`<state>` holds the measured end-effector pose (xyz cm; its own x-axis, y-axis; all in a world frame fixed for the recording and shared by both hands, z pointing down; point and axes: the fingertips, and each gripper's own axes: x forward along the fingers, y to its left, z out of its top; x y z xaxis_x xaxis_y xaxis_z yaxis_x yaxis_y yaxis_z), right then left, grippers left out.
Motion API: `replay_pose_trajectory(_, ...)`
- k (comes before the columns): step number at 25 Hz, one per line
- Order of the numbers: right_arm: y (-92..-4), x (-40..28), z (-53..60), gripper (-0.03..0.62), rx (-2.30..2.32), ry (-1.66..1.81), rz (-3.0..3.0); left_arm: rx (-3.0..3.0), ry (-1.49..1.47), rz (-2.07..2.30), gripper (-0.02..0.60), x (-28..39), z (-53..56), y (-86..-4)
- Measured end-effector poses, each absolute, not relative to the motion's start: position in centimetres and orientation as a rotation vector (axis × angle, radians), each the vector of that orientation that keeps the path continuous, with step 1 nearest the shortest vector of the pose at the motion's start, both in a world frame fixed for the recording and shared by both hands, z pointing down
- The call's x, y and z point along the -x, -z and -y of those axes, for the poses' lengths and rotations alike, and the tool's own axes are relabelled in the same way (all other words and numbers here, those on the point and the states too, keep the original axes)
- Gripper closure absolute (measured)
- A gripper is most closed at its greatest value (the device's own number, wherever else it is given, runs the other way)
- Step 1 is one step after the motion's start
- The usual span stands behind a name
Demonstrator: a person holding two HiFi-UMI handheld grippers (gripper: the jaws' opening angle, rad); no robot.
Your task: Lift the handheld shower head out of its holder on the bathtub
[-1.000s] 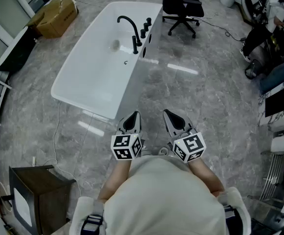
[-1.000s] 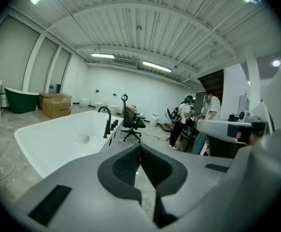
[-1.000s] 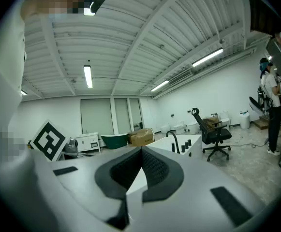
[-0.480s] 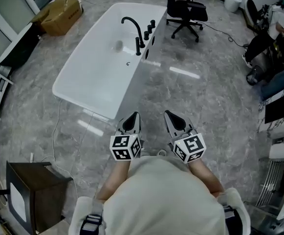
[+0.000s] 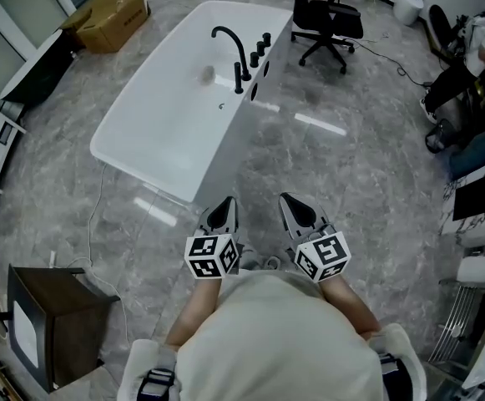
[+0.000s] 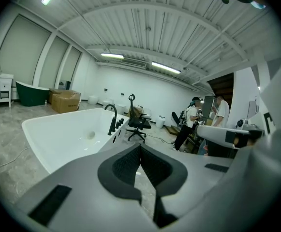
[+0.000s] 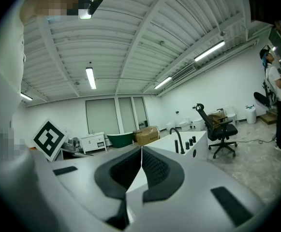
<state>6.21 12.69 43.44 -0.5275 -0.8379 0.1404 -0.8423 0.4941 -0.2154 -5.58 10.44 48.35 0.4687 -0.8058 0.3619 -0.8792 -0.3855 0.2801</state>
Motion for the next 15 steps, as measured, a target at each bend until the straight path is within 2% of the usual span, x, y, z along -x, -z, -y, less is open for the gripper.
replay_pose_trajectory(15, -44.9, -7.7, -7.6, 0.574, -1.526, -0.478, 2.672, -2.259, -0.233, 1.426, 0.56, 5.5, -3.9, -49.6)
